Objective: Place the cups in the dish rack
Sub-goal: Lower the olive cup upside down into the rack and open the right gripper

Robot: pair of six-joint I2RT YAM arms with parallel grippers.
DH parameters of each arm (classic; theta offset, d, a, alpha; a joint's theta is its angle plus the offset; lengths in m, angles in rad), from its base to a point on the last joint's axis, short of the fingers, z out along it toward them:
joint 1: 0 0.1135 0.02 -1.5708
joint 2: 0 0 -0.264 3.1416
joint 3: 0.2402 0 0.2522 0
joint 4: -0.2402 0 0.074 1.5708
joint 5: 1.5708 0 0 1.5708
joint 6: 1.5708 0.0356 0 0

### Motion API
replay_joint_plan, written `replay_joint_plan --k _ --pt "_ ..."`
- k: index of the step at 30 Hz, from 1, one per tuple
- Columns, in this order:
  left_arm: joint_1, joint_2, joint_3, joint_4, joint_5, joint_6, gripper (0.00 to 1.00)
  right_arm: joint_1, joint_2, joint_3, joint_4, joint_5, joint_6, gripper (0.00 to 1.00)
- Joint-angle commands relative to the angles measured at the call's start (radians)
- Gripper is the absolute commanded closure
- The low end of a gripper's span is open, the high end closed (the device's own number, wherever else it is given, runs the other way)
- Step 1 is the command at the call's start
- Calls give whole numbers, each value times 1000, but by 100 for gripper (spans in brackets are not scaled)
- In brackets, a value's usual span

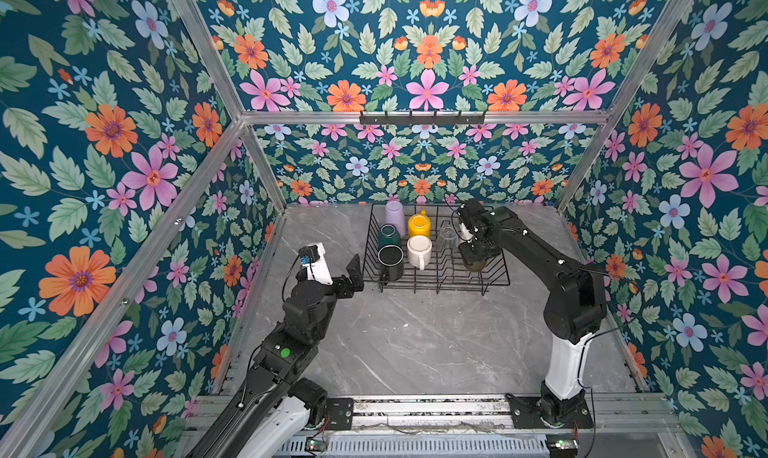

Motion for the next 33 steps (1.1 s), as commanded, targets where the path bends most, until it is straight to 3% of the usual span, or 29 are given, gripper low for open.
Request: replay_joint_plan --k 1,10,19,22,33 --pt "0 -4 0 3 -17 16 0 -2 25 3 20 11 1 100" --pt "0 -5 3 -1 -24 20 0 -4 78 -7 49 -20 13 100" --pt "0 -3 7 -4 -26 25 0 -8 68 -62 83 -80 24 43" --pt "0 -3 6 -5 -29 27 0 -10 60 -76 94 -82 27 29" --pt "0 -19 7 -12 -52 34 0 -11 -26 -88 100 -95 32 16"
